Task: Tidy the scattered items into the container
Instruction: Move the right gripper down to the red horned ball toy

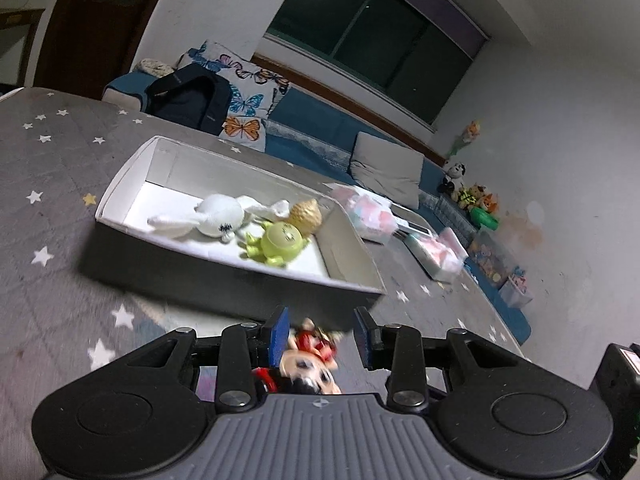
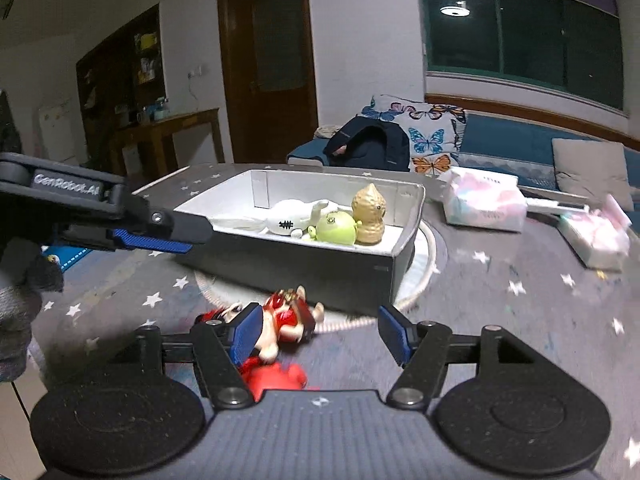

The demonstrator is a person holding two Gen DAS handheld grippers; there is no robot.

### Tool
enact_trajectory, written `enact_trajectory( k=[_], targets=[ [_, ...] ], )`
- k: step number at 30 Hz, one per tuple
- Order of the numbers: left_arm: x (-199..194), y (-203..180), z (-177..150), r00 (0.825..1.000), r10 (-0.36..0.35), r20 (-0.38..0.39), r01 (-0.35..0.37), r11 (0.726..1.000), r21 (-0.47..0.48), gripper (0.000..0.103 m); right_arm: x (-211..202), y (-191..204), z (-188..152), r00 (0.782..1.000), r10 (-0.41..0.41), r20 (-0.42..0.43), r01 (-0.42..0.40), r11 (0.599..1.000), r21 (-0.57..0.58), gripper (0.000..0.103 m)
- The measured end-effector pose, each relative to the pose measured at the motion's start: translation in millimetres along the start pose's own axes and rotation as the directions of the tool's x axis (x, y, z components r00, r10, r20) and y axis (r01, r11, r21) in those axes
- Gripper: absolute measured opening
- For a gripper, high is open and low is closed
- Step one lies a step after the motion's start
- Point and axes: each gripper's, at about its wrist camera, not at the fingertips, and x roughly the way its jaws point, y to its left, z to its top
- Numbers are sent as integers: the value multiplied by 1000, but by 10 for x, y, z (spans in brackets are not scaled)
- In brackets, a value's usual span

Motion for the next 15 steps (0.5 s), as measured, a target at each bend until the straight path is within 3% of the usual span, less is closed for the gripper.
enact_trajectory(
  k=[15],
  targets=[
    [-282, -215, -561, 1000, 7, -27, -5, 997, 72, 37, -278, 196, -329, 1000, 1, 25, -2, 1000, 17, 65]
  ],
)
